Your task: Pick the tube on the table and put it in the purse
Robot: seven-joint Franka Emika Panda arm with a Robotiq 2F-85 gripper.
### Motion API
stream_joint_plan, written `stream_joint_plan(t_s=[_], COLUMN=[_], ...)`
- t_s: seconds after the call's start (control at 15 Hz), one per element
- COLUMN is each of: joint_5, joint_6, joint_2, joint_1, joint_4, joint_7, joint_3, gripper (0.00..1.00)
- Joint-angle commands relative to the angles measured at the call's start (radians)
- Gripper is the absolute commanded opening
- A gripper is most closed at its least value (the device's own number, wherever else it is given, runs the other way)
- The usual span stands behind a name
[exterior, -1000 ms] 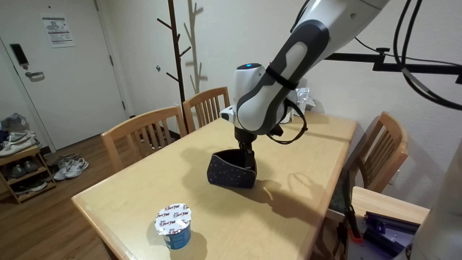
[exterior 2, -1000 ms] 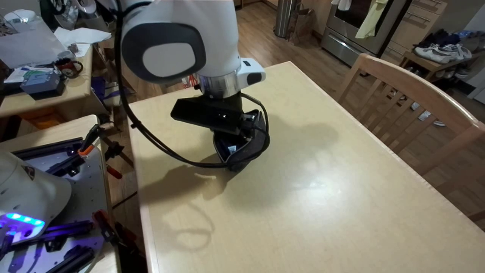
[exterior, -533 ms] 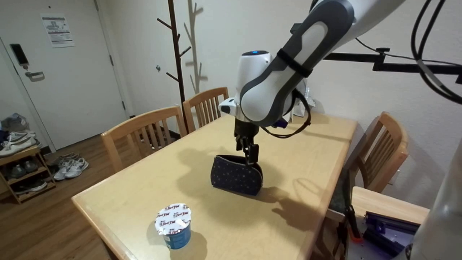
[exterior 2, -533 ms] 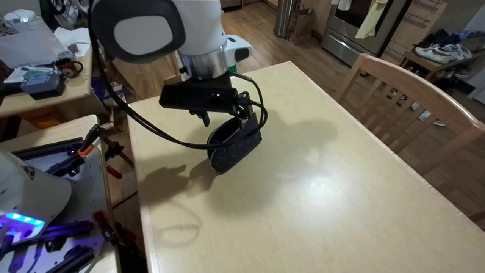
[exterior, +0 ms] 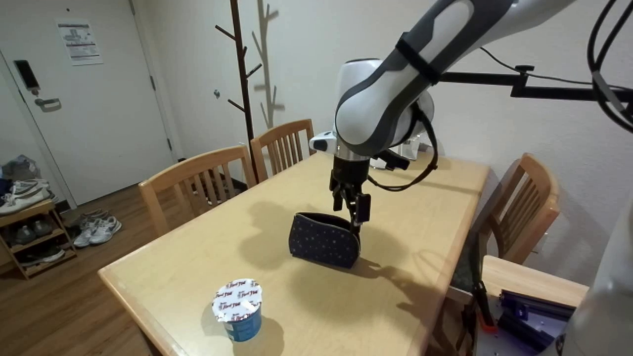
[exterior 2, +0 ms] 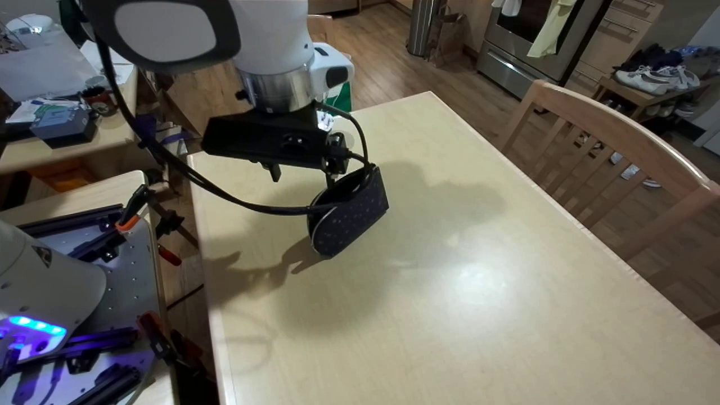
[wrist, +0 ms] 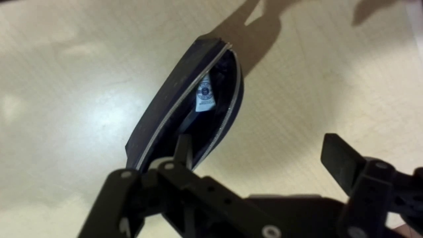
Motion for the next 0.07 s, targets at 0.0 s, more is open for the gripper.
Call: stream_joint_plan(t_s=[0.0], joint_5=[-0.004], joint_6=[-0.007], joint_2=[-0.009], joint_1=[0.023], joint_4=[-0.004], joint_7=[0.005], joint_3=[-0.023], gripper=[1.00])
